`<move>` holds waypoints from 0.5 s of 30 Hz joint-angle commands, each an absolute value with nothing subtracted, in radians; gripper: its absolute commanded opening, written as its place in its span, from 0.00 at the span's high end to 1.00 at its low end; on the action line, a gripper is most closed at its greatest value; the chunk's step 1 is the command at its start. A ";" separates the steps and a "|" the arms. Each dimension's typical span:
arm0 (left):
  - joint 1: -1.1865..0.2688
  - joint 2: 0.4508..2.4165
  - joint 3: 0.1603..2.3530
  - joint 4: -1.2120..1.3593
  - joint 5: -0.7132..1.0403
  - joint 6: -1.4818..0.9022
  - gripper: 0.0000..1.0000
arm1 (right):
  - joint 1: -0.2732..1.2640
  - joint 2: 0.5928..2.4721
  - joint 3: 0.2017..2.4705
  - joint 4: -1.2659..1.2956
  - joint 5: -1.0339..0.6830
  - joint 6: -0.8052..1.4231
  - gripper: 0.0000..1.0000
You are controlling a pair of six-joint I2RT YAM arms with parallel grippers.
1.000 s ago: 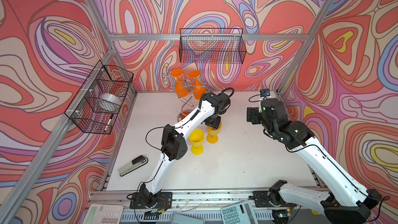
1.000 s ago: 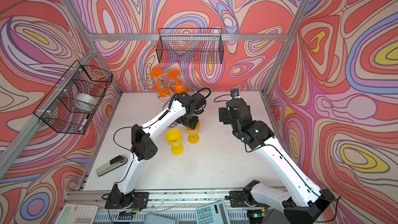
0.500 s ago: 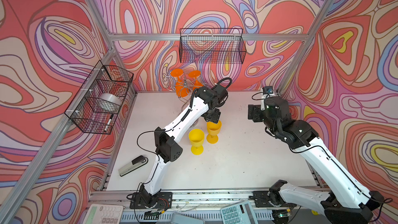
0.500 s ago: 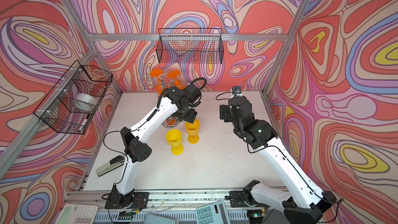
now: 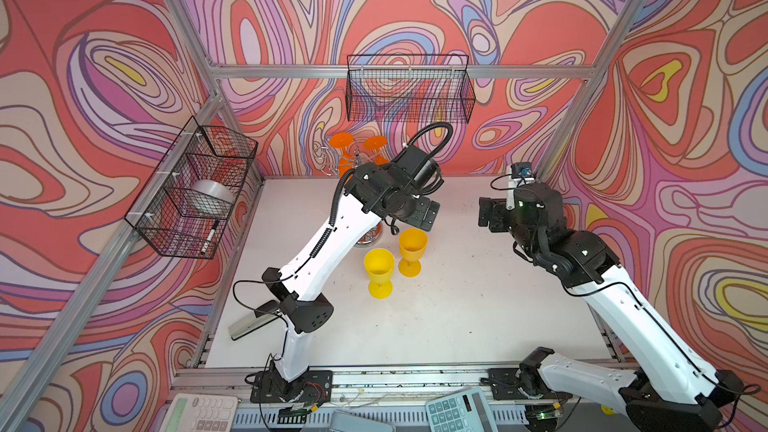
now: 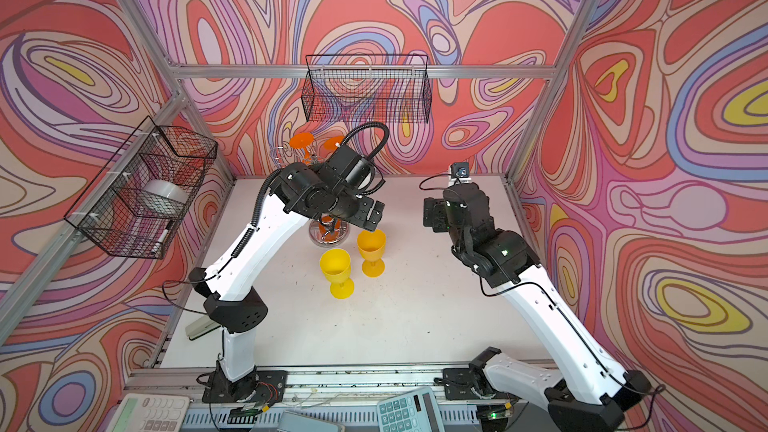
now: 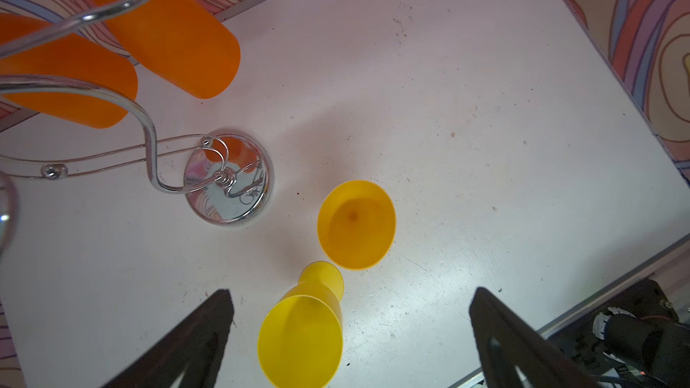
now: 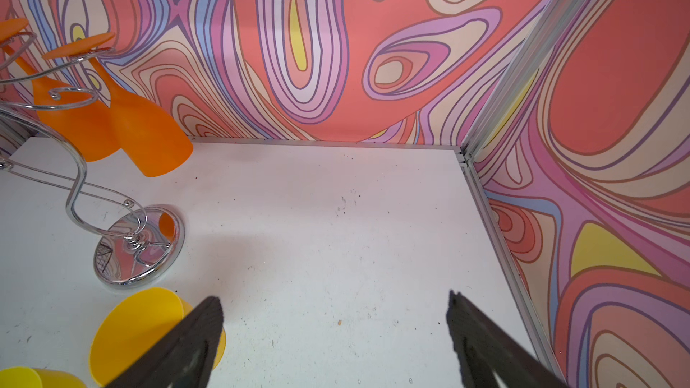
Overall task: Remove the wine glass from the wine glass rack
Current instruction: 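Open the left gripper and lift it off the standing yellow glass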
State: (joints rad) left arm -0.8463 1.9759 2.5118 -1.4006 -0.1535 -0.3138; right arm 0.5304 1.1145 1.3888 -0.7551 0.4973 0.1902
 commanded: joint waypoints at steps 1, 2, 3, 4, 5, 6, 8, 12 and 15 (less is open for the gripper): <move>-0.882 1.922 2.515 -1.324 -0.100 -0.266 0.00 | 0.525 1.109 1.404 -0.742 0.495 0.205 0.01; -0.886 1.897 2.510 -1.296 -0.081 -0.265 0.00 | 0.525 1.109 1.404 -0.737 0.491 0.206 0.02; -0.887 1.867 2.498 -1.269 -0.060 -0.267 0.00 | 0.525 1.109 1.404 -0.729 0.483 0.211 0.01; -0.887 1.836 2.479 -1.237 -0.042 -0.267 0.00 | 0.525 1.112 1.404 -0.721 0.473 0.216 0.01; -0.888 1.794 2.447 -1.198 -0.022 -0.265 0.00 | 0.525 1.116 1.404 -0.713 0.461 0.224 0.01; -0.888 1.756 2.417 -1.163 -0.011 -0.265 0.00 | 0.525 1.119 1.405 -0.706 0.447 0.231 0.01; -0.888 1.675 2.360 -1.109 -0.020 -0.260 0.00 | 0.525 1.127 1.402 -0.680 0.412 0.249 0.02; -0.888 1.577 2.326 -1.128 -0.137 -0.234 0.00 | 0.525 1.134 1.380 -0.595 0.314 0.289 0.02; -0.886 1.550 2.324 -1.186 -0.292 -0.234 0.02 | 0.525 1.164 1.358 -0.515 0.204 0.362 0.02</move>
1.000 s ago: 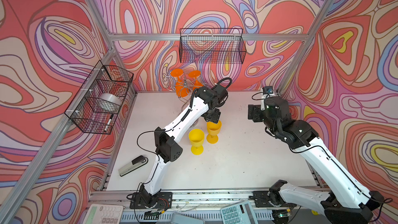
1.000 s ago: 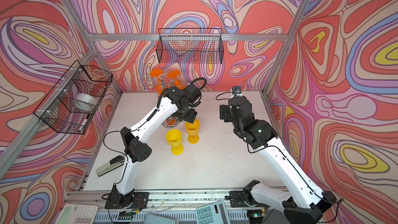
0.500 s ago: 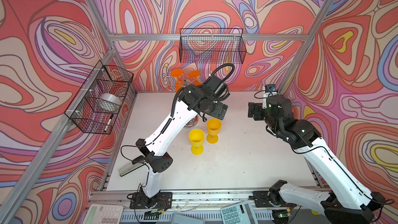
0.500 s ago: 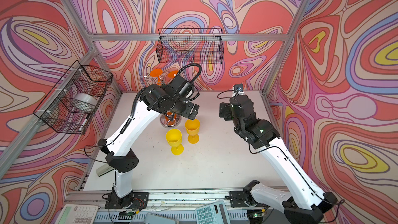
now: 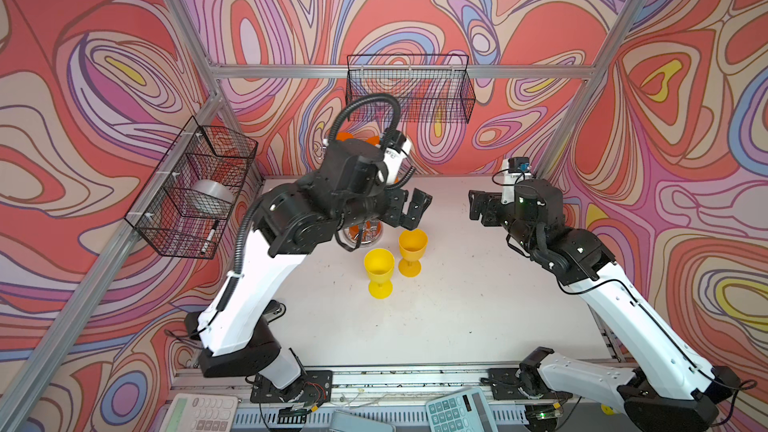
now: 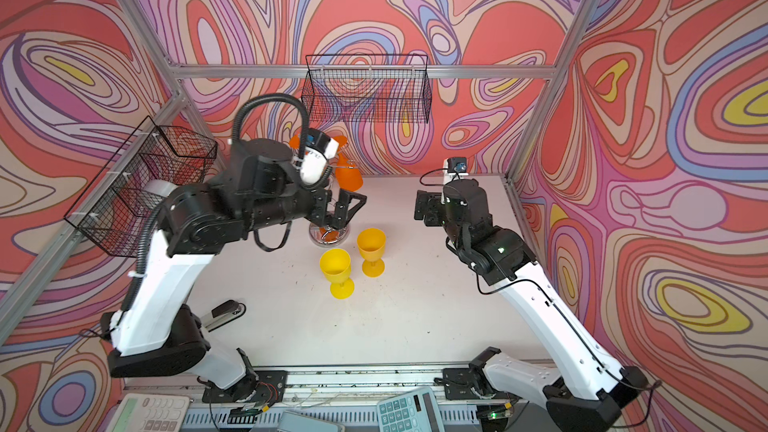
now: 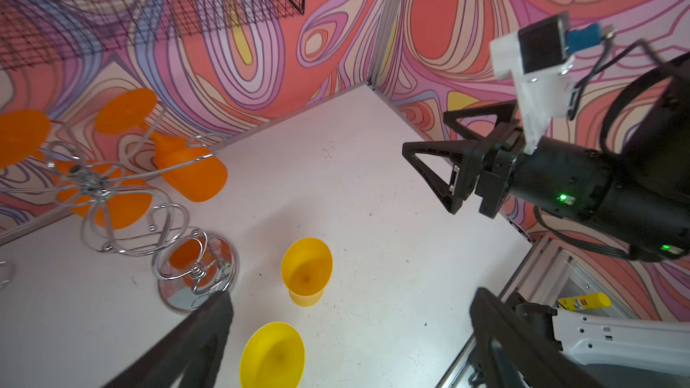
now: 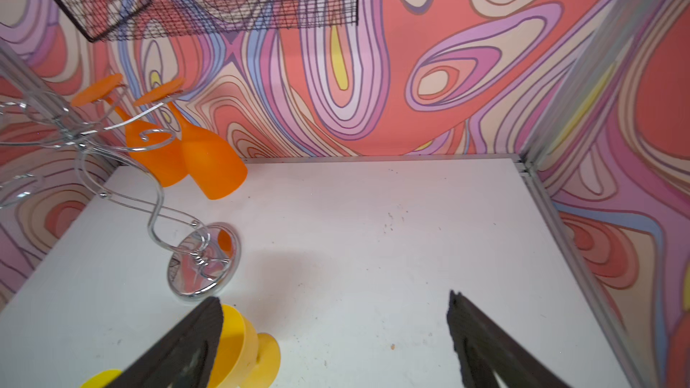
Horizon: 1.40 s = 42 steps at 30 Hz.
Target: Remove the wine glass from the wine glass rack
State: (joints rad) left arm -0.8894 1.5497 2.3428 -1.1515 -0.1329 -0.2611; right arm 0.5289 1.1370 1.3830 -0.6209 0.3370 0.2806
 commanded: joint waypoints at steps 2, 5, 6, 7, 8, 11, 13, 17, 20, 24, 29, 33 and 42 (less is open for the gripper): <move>-0.870 1.541 2.317 -1.234 -0.402 -0.262 0.04 | 0.525 1.195 1.337 -0.439 0.121 0.442 0.04; -0.804 1.532 2.290 -1.292 -0.458 -0.339 0.09 | 0.525 1.246 1.317 -0.308 0.015 0.560 0.07; -0.778 1.523 2.270 -1.296 -0.458 -0.360 0.11 | 0.525 1.261 1.313 -0.270 -0.011 0.595 0.08; -0.748 1.508 2.242 -1.295 -0.460 -0.380 0.13 | 0.525 1.279 1.313 -0.233 -0.032 0.626 0.09; -0.720 1.487 2.207 -1.288 -0.461 -0.403 0.15 | 0.525 1.293 1.314 -0.207 -0.046 0.650 0.10; -0.619 1.415 2.094 -1.230 -0.393 -0.456 0.23 | 0.525 1.324 1.328 -0.156 -0.060 0.692 0.12; -0.535 1.368 2.003 -1.171 -0.283 -0.497 0.27 | 0.525 1.345 1.340 -0.131 -0.066 0.711 0.13; -0.405 1.341 1.908 -1.117 -0.128 -0.564 0.35 | 0.525 1.387 1.355 -0.094 -0.086 0.746 0.15; -0.315 1.318 1.821 -1.043 -0.019 -0.628 0.40 | 0.525 1.408 1.343 -0.048 -0.100 0.787 0.17; -0.197 1.281 1.682 -0.885 0.156 -0.745 0.58 | 0.525 1.426 1.336 -0.006 -0.122 0.818 0.19; -0.144 1.244 1.546 -0.676 0.299 -0.886 0.65 | 0.525 1.419 1.327 -0.007 -0.121 0.813 0.19; -0.140 1.215 1.483 -0.553 0.327 -0.986 0.64 | 0.525 1.399 1.309 -0.015 -0.118 0.805 0.19; -0.133 1.204 1.445 -0.447 0.338 -1.113 0.64 | 0.525 1.380 1.303 -0.026 -0.118 0.788 0.19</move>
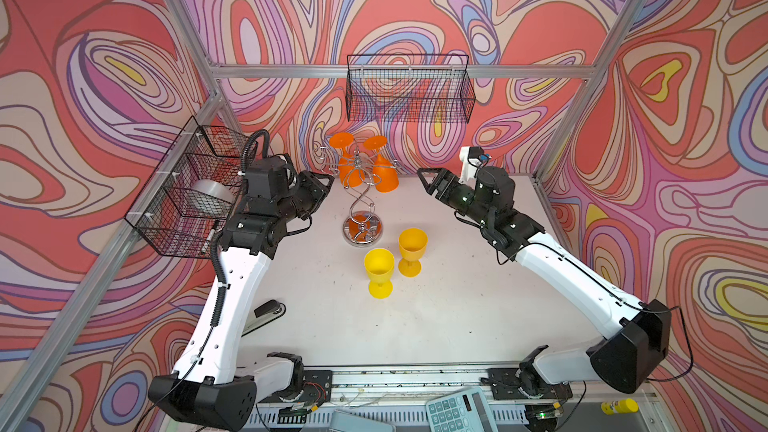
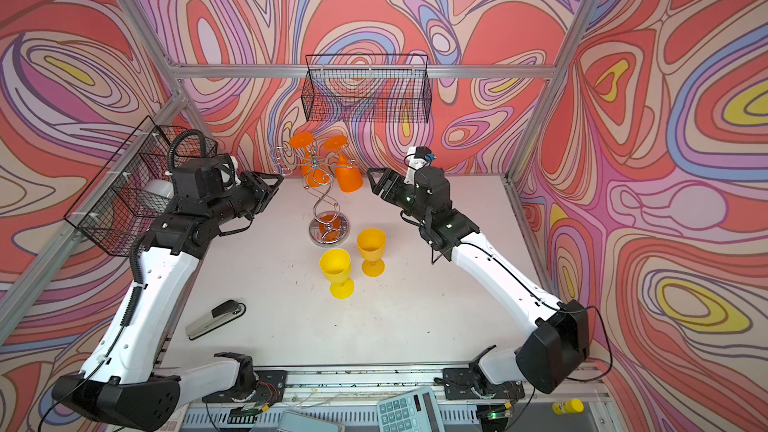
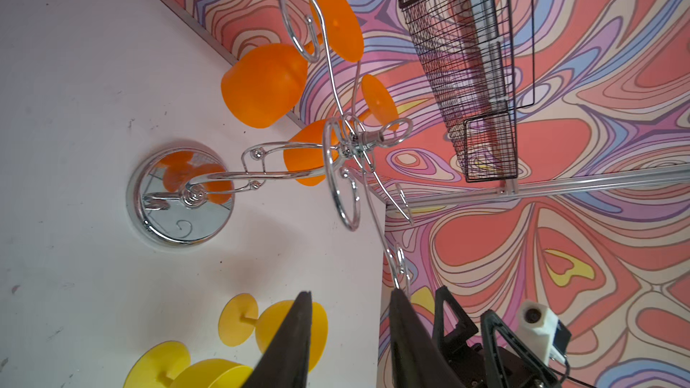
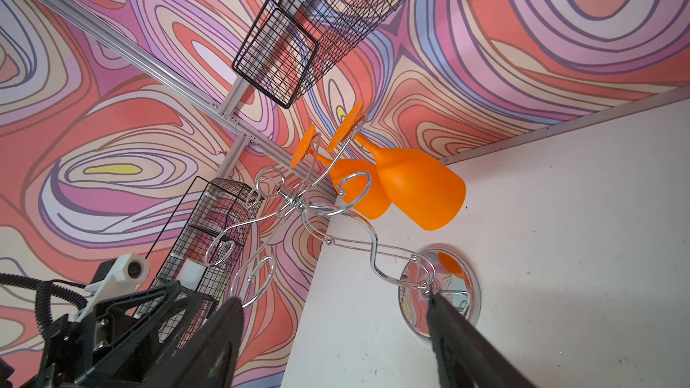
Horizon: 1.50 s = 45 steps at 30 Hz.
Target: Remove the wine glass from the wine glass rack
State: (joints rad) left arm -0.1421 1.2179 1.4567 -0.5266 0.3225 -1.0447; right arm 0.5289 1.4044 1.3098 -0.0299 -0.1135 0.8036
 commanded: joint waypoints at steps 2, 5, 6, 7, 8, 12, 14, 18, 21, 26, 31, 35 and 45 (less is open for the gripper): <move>-0.132 1.212 1.444 -0.440 0.333 -1.124 0.64 | 0.525 1.388 1.309 -0.026 -0.123 0.788 0.19; -0.129 1.224 1.443 -0.432 0.323 -1.145 0.66 | 0.525 1.393 1.300 -0.005 -0.141 0.811 0.19; -0.129 1.227 1.442 -0.433 0.317 -1.152 0.67 | 0.525 1.393 1.297 0.000 -0.148 0.817 0.19; -0.129 1.229 1.443 -0.433 0.311 -1.157 0.68 | 0.525 1.391 1.295 0.002 -0.151 0.820 0.19; -0.129 1.232 1.447 -0.440 0.304 -1.158 0.68 | 0.525 1.390 1.296 0.002 -0.153 0.822 0.19; -0.127 1.255 1.465 -0.464 0.289 -1.163 0.68 | 0.526 1.384 1.297 0.002 -0.156 0.822 0.19; -0.127 1.262 1.462 -0.455 0.283 -1.166 0.68 | 0.525 1.380 1.298 -0.002 -0.155 0.818 0.19; -0.126 1.265 1.447 -0.435 0.257 -1.170 0.65 | 0.526 1.372 1.300 -0.015 -0.154 0.811 0.19; -0.124 1.264 1.429 -0.396 0.247 -1.183 0.65 | 0.525 1.366 1.299 -0.019 -0.154 0.808 0.19; -0.124 1.260 1.392 -0.334 0.235 -1.204 0.65 | 0.525 1.353 1.291 -0.033 -0.150 0.793 0.19; -0.124 1.262 1.375 -0.310 0.226 -1.207 0.66 | 0.525 1.343 1.290 -0.044 -0.144 0.785 0.19; -0.123 1.265 1.371 -0.308 0.219 -1.198 0.73 | 0.525 1.335 1.286 -0.045 -0.141 0.779 0.19; -0.118 1.271 1.379 -0.313 0.209 -1.175 0.88 | 0.525 1.313 1.270 -0.047 -0.138 0.771 0.20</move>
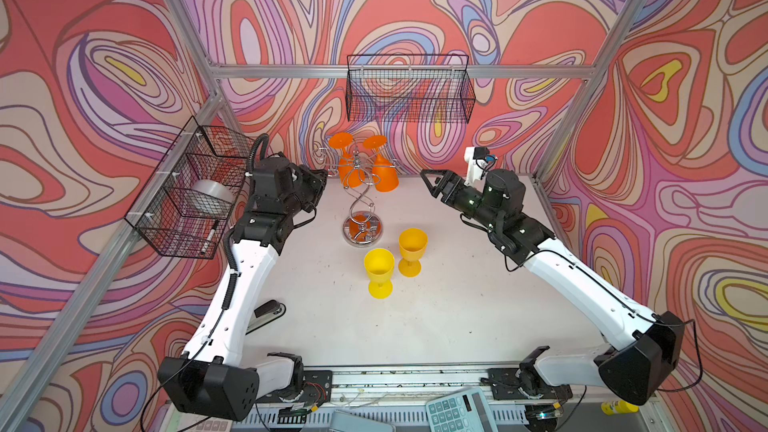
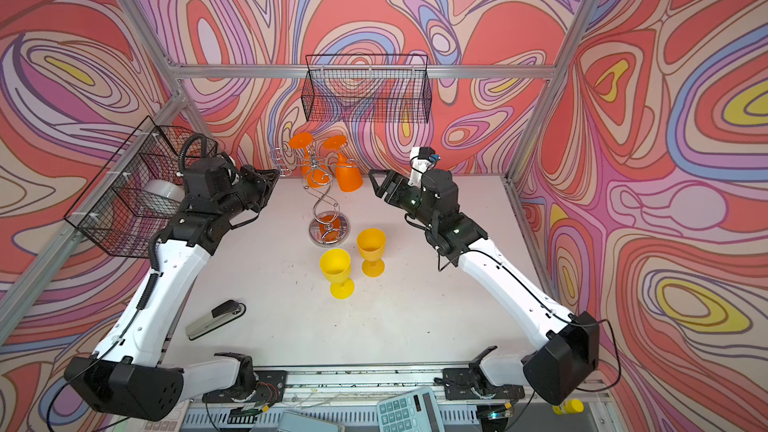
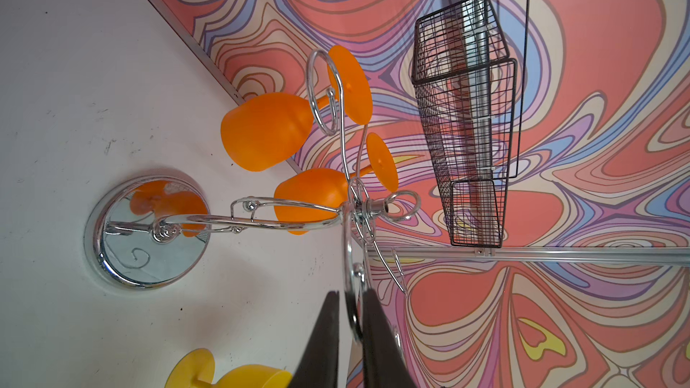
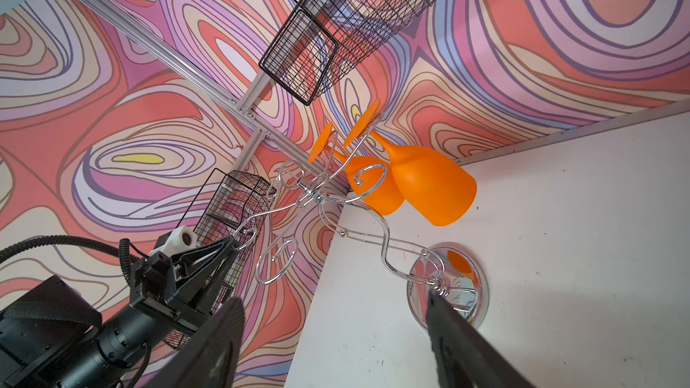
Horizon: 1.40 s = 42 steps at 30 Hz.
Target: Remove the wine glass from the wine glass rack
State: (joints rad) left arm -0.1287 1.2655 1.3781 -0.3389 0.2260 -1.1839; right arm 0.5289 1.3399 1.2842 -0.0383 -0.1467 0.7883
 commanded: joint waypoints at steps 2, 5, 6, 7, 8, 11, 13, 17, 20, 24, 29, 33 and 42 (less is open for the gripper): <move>-0.115 1.276 1.383 -0.312 0.215 -1.172 0.90 | 0.526 1.312 1.270 -0.048 -0.138 0.768 0.20; -0.108 1.289 1.397 -0.323 0.230 -1.159 0.92 | 0.525 1.307 1.268 -0.053 -0.138 0.765 0.20; -0.105 1.292 1.399 -0.324 0.236 -1.155 0.92 | 0.526 1.306 1.265 -0.056 -0.137 0.761 0.20; -0.102 1.297 1.399 -0.324 0.245 -1.153 0.94 | 0.527 1.305 1.265 -0.058 -0.137 0.758 0.20; -0.097 1.300 1.401 -0.321 0.255 -1.151 0.96 | 0.527 1.304 1.264 -0.062 -0.136 0.755 0.20; -0.087 1.314 1.412 -0.319 0.283 -1.135 0.97 | 0.527 1.298 1.265 -0.074 -0.130 0.740 0.20; -0.082 1.326 1.425 -0.319 0.301 -1.119 0.97 | 0.526 1.295 1.265 -0.079 -0.126 0.731 0.21; -0.066 1.361 1.463 -0.321 0.352 -1.099 0.97 | 0.526 1.290 1.265 -0.091 -0.124 0.720 0.21; -0.053 1.387 1.491 -0.324 0.392 -1.085 0.97 | 0.526 1.287 1.265 -0.097 -0.125 0.712 0.21; -0.031 1.410 1.505 -0.324 0.437 -1.070 0.97 | 0.528 1.287 1.262 -0.104 -0.131 0.700 0.21; -0.005 1.419 1.497 -0.313 0.486 -1.054 0.97 | 0.530 1.302 1.260 -0.094 -0.147 0.697 0.21; 0.014 1.428 1.501 -0.318 0.513 -1.030 0.97 | 0.544 1.328 1.272 -0.086 -0.153 0.701 0.22; 0.042 1.458 1.512 -0.316 0.540 -1.009 0.96 | 0.584 1.406 1.323 -0.071 -0.153 0.705 0.24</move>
